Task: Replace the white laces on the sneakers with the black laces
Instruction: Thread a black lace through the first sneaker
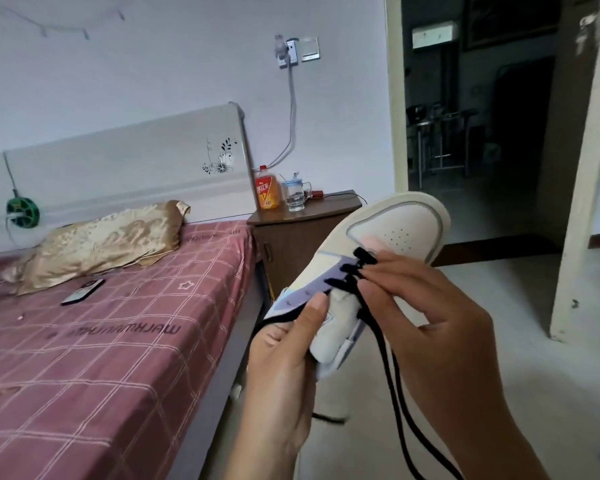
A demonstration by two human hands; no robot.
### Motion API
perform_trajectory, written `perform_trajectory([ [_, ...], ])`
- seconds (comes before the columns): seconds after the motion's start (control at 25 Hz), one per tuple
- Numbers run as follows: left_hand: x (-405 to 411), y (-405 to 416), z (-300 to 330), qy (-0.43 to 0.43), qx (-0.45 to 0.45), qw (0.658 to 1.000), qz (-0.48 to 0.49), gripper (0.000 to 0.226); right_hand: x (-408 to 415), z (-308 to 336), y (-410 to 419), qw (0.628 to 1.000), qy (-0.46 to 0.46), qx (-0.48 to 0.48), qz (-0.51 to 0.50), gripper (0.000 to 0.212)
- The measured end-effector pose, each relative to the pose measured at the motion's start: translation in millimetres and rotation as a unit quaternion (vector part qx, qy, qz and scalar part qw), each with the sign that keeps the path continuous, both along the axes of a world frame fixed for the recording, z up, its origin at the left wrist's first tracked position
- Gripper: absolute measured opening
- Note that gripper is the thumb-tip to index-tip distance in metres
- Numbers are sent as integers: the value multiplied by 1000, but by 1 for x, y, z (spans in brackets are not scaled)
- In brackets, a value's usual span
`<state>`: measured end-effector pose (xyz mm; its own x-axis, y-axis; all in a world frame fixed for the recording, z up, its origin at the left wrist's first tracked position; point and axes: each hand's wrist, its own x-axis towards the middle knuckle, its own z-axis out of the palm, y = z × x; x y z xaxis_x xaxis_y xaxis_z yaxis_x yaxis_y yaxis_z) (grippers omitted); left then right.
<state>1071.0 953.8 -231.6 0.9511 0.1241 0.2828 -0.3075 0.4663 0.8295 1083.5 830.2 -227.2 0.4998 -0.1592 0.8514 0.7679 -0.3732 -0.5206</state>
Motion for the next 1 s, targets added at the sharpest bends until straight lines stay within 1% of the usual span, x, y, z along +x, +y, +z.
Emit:
perform_trajectory([
  [0.08,-4,8,-5,10,-11,1000,-25,25,-8,-5,1,1000,7,-16,9,18],
  [0.16,-7,18,-11,29,-16,998,-45,26,-13,-10,6,999,-4,-41,-6,20],
  [0.28,-6,33,-18,65,-17,996,-66,25,-18,-15,16,998,-18,-58,-14,17],
  [0.36,-6,40,-20,67,-30,994,-79,21,-22,-16,22,998,-20,-61,-11,17],
  [0.4,-6,43,-21,58,-33,994,-83,23,-24,-16,24,998,-16,-64,-12,17],
  [0.48,-8,47,-23,38,-17,996,-79,30,-27,-15,24,999,16,-51,1,20],
  [0.56,-11,49,-24,30,-8,997,-70,29,-29,-16,24,997,73,-2,34,22],
  [0.6,-12,48,-25,32,-13,997,-67,28,-30,-17,25,995,91,14,47,19],
  [0.64,-13,47,-26,40,-20,997,-64,26,-31,-17,25,995,90,7,45,13],
  [0.76,-16,43,-27,60,-19,997,-32,18,-34,-15,27,997,53,-58,2,6],
  [0.88,-22,40,-24,28,-11,1000,0,9,-37,-10,22,989,20,-144,-32,5],
  [0.96,-27,38,-22,0,25,999,24,10,-39,-6,20,984,19,-172,-42,7],
  [1.0,-30,36,-20,-10,49,998,37,16,-40,-4,20,983,20,-177,-42,8],
])
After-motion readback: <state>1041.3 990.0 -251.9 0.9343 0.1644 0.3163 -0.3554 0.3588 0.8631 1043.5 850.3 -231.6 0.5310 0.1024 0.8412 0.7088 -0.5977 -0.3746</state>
